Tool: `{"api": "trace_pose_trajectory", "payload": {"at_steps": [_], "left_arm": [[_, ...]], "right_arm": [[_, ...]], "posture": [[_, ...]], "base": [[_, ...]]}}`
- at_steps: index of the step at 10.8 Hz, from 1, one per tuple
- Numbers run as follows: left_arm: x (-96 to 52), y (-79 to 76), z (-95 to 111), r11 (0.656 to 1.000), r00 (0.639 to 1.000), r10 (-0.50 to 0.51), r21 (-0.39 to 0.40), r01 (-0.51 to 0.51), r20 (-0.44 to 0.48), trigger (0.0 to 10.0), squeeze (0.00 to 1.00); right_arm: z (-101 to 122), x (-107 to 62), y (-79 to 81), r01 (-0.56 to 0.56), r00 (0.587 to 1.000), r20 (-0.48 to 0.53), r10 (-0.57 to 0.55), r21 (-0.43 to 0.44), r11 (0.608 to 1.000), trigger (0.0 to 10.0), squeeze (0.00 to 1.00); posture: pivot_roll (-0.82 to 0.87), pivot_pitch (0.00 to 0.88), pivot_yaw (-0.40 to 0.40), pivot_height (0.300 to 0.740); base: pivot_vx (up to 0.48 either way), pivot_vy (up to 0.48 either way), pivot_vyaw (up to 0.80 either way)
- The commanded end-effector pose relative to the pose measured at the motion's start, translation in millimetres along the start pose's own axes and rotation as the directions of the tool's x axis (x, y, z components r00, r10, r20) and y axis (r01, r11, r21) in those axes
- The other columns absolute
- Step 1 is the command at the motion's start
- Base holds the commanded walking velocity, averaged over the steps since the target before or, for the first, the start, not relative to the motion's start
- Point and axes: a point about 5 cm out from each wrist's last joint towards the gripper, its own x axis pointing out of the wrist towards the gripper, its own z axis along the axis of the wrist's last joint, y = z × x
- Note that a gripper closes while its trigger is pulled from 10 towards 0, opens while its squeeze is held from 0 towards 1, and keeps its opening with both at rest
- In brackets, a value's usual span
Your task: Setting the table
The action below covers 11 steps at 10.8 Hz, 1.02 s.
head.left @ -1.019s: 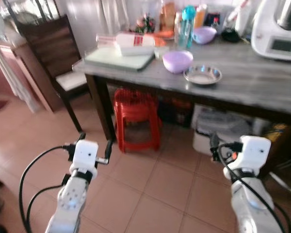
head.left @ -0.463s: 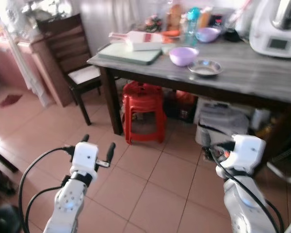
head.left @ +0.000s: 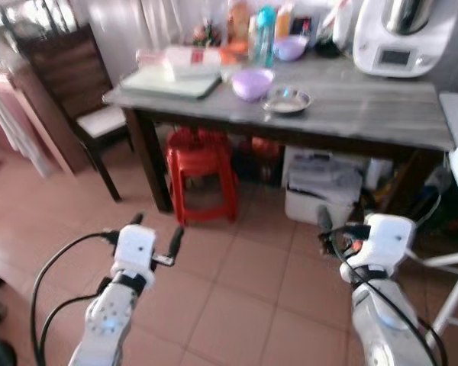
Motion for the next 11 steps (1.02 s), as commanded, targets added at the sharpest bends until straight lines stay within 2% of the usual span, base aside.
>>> {"api": "trace_pose_trajectory", "payload": {"at_steps": [1, 2, 5, 8, 10, 11], "left_arm": [[1.3, -2.8, 2.8, 1.0, 1.0, -0.011, -0.002, 0.011, 0.006, 10.0, 0.0], [2.5, -3.2, 3.8, 1.0, 1.0, -0.013, -0.004, 0.013, 0.008, 10.0, 0.0], [6.1, -3.7, 8.2, 1.0, 1.0, -0.018, -0.015, 0.018, 0.019, 10.0, 0.0], [9.7, -6.8, 16.1, 0.999, 0.998, -0.035, -0.027, 0.037, 0.044, 10.0, 0.0], [10.6, -7.7, 16.3, 0.999, 0.998, -0.041, -0.027, 0.042, 0.042, 10.0, 0.0], [11.0, -7.6, 16.4, 0.999, 0.998, -0.042, -0.026, 0.043, 0.041, 10.0, 0.0]], "right_arm": [[1.9, -0.2, -4.8, 0.014, 1.0, 0.001, -0.014, -0.007, 1.0, 10.0, 0.0], [2.0, 0.0, -4.9, 0.016, 1.0, 0.001, -0.016, -0.006, 1.0, 10.0, 0.0], [3.5, 0.8, -5.0, 0.018, 1.0, 0.008, -0.018, -0.006, 1.0, 10.0, 0.0], [9.2, 0.6, -6.5, 0.029, 0.999, 0.042, -0.028, -0.002, 1.0, 10.0, 0.0], [8.9, 1.9, -7.7, 0.029, 0.999, 0.038, -0.028, -0.004, 1.0, 10.0, 0.0], [8.3, 1.6, -6.7, 0.026, 0.999, 0.037, -0.026, -0.003, 1.0, 10.0, 0.0]], "posture": [[0.0, 0.0, 0.073, 0.74], [0.0, 0.0, 0.073, 0.74], [0.0, 0.0, 0.075, 0.74], [-0.01, 0.0, 0.075, 0.74], [-0.01, 0.0, 0.077, 0.74], [-0.01, 0.0, 0.076, 0.74]], "base": [[0.0, -0.315, 0.0], [0.0, -0.319, 0.0], [0.0, -0.319, -0.51], [0.0, -0.317, 0.0], [0.0, -0.319, -0.65], [0.0, -0.315, 0.0]]}}
